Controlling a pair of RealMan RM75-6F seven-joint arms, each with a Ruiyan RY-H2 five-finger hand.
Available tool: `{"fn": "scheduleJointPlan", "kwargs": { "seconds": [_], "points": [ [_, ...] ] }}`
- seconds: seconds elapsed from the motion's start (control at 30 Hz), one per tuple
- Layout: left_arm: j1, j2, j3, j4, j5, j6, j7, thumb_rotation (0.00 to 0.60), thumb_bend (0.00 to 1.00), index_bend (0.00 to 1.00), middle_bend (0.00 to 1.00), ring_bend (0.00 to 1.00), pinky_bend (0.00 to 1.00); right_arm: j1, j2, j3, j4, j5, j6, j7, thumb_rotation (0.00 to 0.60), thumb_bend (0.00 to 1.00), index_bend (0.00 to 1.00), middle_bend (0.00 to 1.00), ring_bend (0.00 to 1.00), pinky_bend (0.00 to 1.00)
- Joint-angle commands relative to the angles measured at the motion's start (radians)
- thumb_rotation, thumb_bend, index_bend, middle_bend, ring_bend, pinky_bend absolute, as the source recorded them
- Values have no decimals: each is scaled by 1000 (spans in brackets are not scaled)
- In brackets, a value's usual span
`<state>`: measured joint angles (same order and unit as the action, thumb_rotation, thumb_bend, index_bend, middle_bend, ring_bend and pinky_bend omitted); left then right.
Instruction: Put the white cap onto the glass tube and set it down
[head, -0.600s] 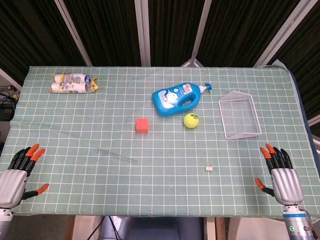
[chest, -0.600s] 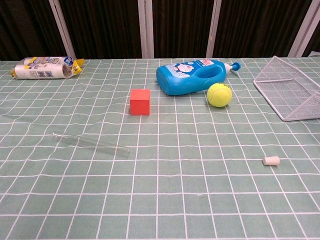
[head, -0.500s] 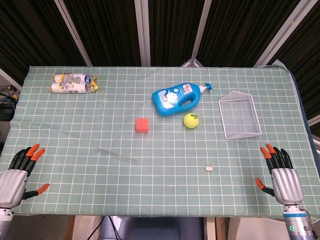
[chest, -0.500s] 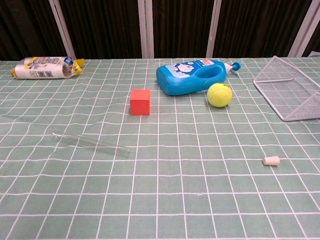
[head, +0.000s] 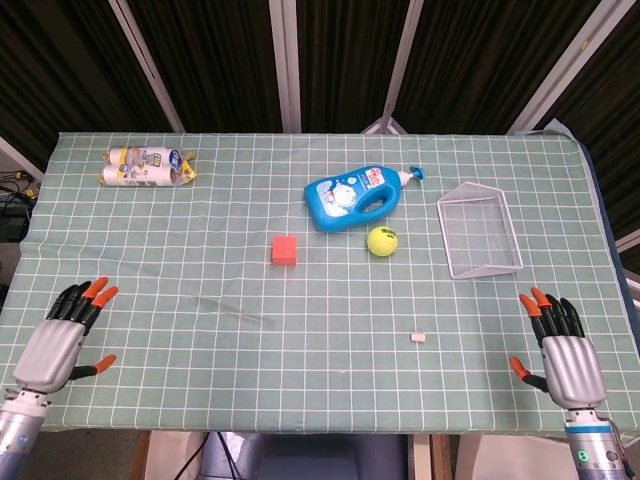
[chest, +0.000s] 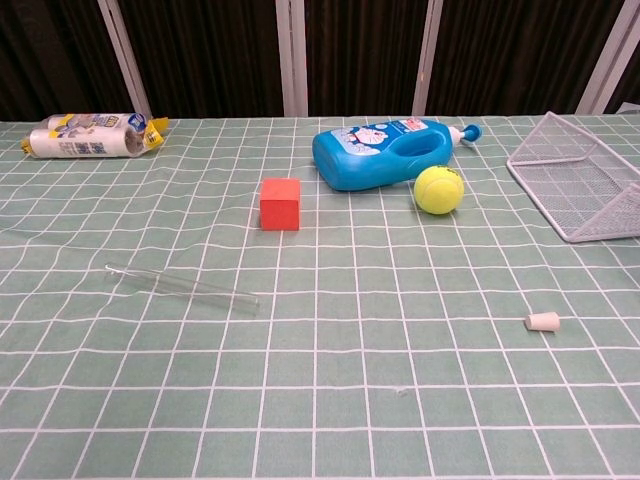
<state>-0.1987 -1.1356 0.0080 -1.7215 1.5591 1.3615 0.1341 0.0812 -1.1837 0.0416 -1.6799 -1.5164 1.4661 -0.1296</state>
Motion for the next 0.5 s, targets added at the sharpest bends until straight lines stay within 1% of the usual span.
{"fn": "scheduleJointPlan", "kwargs": {
  "seconds": [0.03,0.13,0.2,0.27,0.33,0.4,0.5],
  "points": [
    [-107,-47,-69,-30,-83,-137,128,600,174,134,88,0,0,0,0,0,0,-1,1,0,600,284,0,0,0,0],
    [-172,-106,-106,-16,-155,-220,217,600,220,172,131,0,0,0,0,-1,4,-2,0,0,600,284,0,0,0,0],
    [-234,-190,-130,32,-218,-295,298,600,246,205,158,0,0,-4,6,3,2,6,5,13,600,284,0,0,0,0],
    [-258,-242,-146,64,-273,-316,345,600,267,259,193,0,0,-5,9,3,1,7,5,19,600,284,0,0,0,0],
    [-279,-284,-153,88,-315,-334,384,600,285,293,216,0,0,-5,12,4,1,10,4,23,600,285,0,0,0,0],
    [-304,-338,-162,124,-357,-341,430,600,307,308,245,0,0,-4,15,5,2,12,1,29,600,284,0,0,0,0],
    [-323,-377,-165,152,-388,-339,463,600,327,323,301,0,0,-5,18,5,2,12,1,36,600,284,0,0,0,0]
  ]
}}
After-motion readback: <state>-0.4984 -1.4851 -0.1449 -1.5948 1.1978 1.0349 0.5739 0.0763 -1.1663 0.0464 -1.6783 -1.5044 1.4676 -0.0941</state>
